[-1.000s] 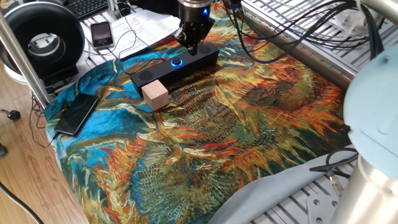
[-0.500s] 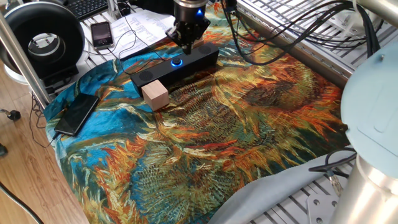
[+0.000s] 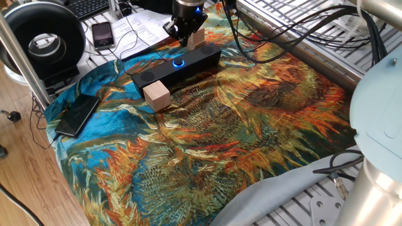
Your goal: Turn the knob to decrease the volume of the speaker
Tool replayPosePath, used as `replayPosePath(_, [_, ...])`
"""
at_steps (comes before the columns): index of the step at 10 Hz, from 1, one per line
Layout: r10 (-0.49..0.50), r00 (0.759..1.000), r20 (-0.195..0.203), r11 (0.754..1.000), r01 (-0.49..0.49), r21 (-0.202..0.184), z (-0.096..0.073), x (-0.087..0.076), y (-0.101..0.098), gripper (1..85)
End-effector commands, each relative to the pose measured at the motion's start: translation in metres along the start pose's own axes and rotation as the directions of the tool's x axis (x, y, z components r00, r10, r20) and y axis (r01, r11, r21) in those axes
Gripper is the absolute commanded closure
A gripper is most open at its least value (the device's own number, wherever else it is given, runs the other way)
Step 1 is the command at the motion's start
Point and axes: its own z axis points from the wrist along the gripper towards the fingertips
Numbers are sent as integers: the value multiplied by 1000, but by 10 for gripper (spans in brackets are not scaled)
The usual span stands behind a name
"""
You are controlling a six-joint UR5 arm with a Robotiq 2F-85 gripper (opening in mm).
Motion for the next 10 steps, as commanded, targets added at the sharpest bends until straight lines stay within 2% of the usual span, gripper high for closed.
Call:
replayPosePath(1, [-28, 999, -23, 999, 27, -41, -1, 6, 9, 823])
replayPosePath(2, [-24, 999, -26, 996, 22, -84, -1, 6, 20, 807])
replayPosePath(3, [-23, 1000, -22, 990, 20, -138, -1, 3, 32, 750])
replayPosePath(4, [-59, 998, 1, 991, 59, -119, 4, -6, 24, 737])
replayPosePath(5, [-104, 995, -7, 988, 102, -118, 9, -7, 22, 707])
replayPosePath(6, [-139, 990, -11, 980, 136, -143, 13, -8, 29, 593])
replayPosePath(7, [-180, 984, -9, 974, 177, -140, 18, -12, 31, 550])
replayPosePath(9, [-277, 959, -66, 956, 268, -118, 23, -8, 29, 530])
replayPosePath(10, [-304, 949, -79, 949, 295, -115, 24, -10, 28, 523])
